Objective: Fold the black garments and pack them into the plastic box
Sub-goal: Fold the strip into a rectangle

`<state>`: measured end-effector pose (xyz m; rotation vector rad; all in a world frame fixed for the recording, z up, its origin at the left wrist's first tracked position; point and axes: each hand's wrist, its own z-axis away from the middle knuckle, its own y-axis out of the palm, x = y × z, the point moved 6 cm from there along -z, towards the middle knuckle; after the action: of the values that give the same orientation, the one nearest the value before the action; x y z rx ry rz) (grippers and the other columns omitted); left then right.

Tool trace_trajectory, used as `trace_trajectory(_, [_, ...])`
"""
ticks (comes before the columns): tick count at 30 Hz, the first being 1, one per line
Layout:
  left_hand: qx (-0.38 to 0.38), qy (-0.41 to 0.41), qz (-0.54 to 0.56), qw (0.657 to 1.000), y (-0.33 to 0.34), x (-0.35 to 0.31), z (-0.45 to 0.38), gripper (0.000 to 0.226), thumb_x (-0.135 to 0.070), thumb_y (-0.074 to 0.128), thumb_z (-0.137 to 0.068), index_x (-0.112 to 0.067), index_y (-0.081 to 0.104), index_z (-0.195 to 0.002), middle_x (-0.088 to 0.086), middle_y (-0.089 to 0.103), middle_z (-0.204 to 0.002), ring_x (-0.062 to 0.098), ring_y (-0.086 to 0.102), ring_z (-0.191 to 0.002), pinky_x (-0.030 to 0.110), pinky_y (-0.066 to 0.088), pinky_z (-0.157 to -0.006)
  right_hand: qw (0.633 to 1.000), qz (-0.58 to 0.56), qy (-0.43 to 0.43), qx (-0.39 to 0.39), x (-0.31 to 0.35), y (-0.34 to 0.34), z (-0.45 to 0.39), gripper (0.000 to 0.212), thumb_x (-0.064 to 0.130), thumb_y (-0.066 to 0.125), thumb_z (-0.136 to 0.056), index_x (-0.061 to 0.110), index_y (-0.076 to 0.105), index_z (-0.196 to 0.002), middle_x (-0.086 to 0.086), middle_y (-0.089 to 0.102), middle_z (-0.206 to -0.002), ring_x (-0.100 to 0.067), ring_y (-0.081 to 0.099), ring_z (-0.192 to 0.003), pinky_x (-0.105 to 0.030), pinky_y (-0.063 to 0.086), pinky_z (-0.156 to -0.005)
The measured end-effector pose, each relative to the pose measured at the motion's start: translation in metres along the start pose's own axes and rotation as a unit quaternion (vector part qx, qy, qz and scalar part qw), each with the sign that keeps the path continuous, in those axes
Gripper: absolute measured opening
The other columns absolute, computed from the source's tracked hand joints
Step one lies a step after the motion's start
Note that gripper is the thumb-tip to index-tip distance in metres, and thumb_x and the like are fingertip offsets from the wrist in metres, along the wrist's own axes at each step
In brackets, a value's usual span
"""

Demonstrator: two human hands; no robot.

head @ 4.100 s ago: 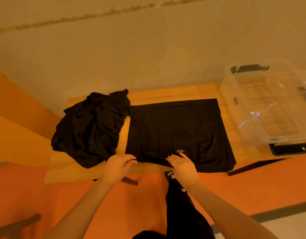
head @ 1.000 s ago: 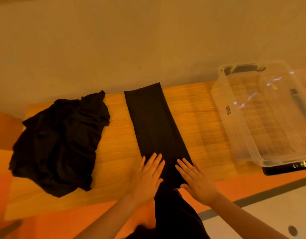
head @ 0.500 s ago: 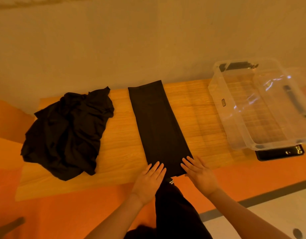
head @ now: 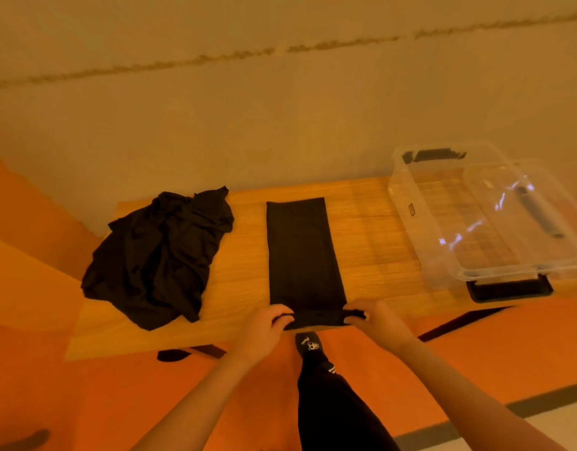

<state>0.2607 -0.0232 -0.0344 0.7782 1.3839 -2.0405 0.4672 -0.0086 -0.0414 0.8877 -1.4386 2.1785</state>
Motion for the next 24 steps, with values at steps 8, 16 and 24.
trace_trajectory(8, [-0.042, 0.014, 0.013, 0.999, -0.024, 0.002, 0.030, 0.024, -0.019, 0.051, -0.094, -0.015, 0.064, -0.113, -0.010, 0.060, -0.088, -0.002, 0.053, -0.075, 0.008, 0.040, -0.064, 0.978, -0.194, 0.073, -0.023, 0.025, -0.007, 0.030, 0.018, 0.010, 0.060, -0.087, 0.012, 0.065, -0.104, 0.002, 0.067, -0.085, -0.002, 0.064, -0.071, -0.013, 0.050, -0.062])
trace_trajectory(16, [0.005, 0.008, 0.021, 1.000, -0.022, 0.014, 0.053, 0.022, -0.016, 0.047, -0.095, -0.013, 0.067, -0.106, -0.016, 0.056, -0.074, 0.000, 0.051, -0.068, 0.014, 0.037, -0.061, 0.969, -0.234, 0.083, -0.020, 0.038, 0.007, 0.060, 0.011, 0.005, 0.059, -0.087, 0.015, 0.063, -0.090, 0.008, 0.066, -0.068, 0.007, 0.063, -0.061, -0.007, 0.046, -0.055])
trace_trajectory(24, [-0.003, 0.028, 0.006, 1.000, -0.054, -0.010, -0.007, 0.020, -0.016, 0.048, -0.095, -0.013, 0.065, -0.105, -0.020, 0.049, -0.072, -0.002, 0.047, -0.063, 0.004, 0.038, -0.059, 0.965, -0.241, 0.095, -0.041, 0.038, -0.018, -0.003, 0.010, 0.008, 0.056, -0.089, 0.016, 0.061, -0.088, 0.004, 0.064, -0.082, -0.002, 0.062, -0.075, -0.008, 0.048, -0.060])
